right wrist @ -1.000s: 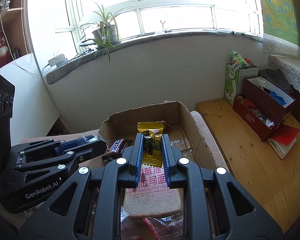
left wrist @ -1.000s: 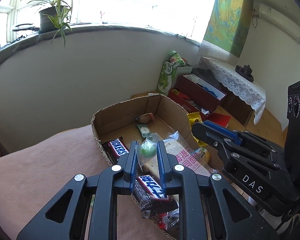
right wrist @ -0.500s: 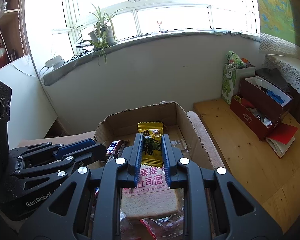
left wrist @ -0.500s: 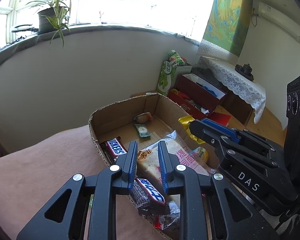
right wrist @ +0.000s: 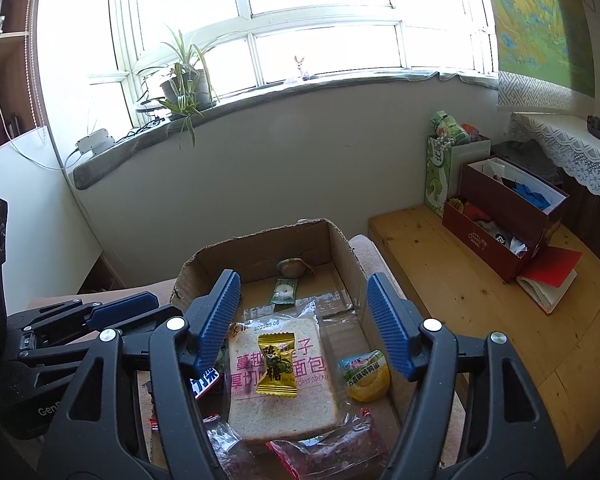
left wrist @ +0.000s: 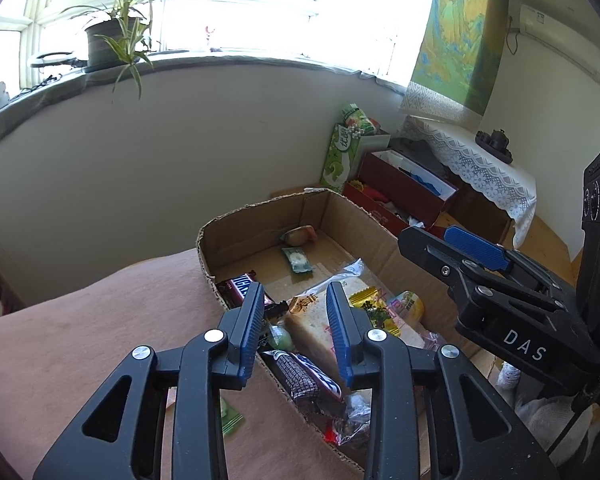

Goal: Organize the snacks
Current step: 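Open the left gripper to drop the green candy while the right gripper drops the yellow candy into the box, then move the left gripper to the pink wrapped candy while the right gripper moves to the green wrapped candy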

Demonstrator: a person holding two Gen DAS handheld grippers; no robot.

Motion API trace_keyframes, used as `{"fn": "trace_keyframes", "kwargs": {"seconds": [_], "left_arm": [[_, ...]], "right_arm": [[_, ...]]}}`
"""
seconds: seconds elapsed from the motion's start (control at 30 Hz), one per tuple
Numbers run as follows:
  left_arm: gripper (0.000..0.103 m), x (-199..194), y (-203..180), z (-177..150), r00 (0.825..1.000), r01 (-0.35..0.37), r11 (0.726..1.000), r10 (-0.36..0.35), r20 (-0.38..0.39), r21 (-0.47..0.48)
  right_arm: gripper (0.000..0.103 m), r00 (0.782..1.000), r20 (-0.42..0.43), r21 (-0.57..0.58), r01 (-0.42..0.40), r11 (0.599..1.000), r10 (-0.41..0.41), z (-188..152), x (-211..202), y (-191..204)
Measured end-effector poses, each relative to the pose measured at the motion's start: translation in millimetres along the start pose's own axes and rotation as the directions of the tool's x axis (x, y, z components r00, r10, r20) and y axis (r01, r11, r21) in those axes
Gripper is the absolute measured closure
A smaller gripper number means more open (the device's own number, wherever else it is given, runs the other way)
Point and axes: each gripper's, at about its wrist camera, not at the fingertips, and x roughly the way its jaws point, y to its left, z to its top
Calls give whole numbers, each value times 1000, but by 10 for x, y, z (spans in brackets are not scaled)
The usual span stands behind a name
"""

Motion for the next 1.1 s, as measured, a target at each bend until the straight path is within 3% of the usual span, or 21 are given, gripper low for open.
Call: {"fn": "trace_keyframes", "kwargs": {"seconds": [0.3,0.63,0.9,1.1], "left_arm": [[69,-384,334,-47,997,-70,997,71,37,-13],[69,-647,839,-220,992,-121,990,124,34,-76],[69,-593,1060,-440,995,-102,991,102,-4,-90],[69,-471,1134,-555,997,-52,997,49,-56,-58]], "right_arm": [[34,999,38,-2,-28,1000,28,-58,-190,140],[33,984,48,-49,-171,984,174,-320,-529,647],[33,952,-54,-112,-307,945,302,-761,-711,1190],[36,947,-163,-71,-293,954,278,-986,-427,1372]]}}
